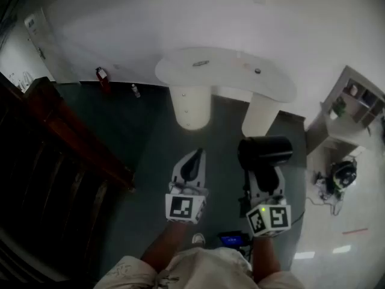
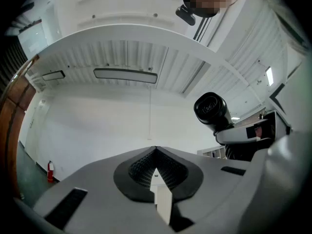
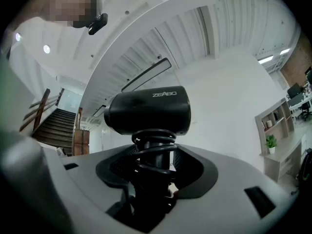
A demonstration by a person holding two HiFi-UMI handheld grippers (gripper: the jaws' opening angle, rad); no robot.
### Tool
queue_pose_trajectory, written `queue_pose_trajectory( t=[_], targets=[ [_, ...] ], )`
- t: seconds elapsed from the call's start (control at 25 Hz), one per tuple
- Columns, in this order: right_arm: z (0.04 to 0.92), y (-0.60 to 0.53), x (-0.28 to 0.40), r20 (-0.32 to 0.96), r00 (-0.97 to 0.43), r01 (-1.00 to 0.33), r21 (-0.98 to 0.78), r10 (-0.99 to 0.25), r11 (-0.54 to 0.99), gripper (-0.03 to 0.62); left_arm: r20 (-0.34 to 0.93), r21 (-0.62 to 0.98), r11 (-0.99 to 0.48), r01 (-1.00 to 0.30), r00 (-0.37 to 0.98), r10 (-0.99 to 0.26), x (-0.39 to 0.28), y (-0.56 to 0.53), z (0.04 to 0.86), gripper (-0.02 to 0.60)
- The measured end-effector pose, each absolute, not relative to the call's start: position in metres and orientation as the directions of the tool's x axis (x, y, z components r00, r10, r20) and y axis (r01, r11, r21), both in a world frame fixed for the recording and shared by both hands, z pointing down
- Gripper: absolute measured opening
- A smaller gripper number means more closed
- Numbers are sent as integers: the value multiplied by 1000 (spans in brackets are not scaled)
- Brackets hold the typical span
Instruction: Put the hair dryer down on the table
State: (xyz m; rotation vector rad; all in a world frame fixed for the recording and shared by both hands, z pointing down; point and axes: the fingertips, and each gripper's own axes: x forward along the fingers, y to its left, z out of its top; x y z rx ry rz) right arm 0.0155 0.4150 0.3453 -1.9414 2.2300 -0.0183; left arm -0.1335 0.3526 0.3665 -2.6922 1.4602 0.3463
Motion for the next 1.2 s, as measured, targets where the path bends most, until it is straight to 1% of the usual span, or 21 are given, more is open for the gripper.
queue_pose_trajectory(
  t=[0.2,0.48,0.84,1.2],
  targets=[
    [345,412,7,-125,-142,-980,-120,-982,157,235,-221,61,-538,-841,514,-829,-143,350,369,-2],
    [351,400,17,-122,-140,-983,-102,-983,152,235,-225,52,-544,-838,521,-823,-129,341,373,-2],
    [351,356,70,-115,-148,-980,-117,-982,161,235,-228,57,-551,-832,526,-819,-70,297,366,-2],
    [355,294,150,-102,-172,-978,-103,-980,182,235,-239,28,-542,-840,520,-820,18,232,360,-2]
  ],
)
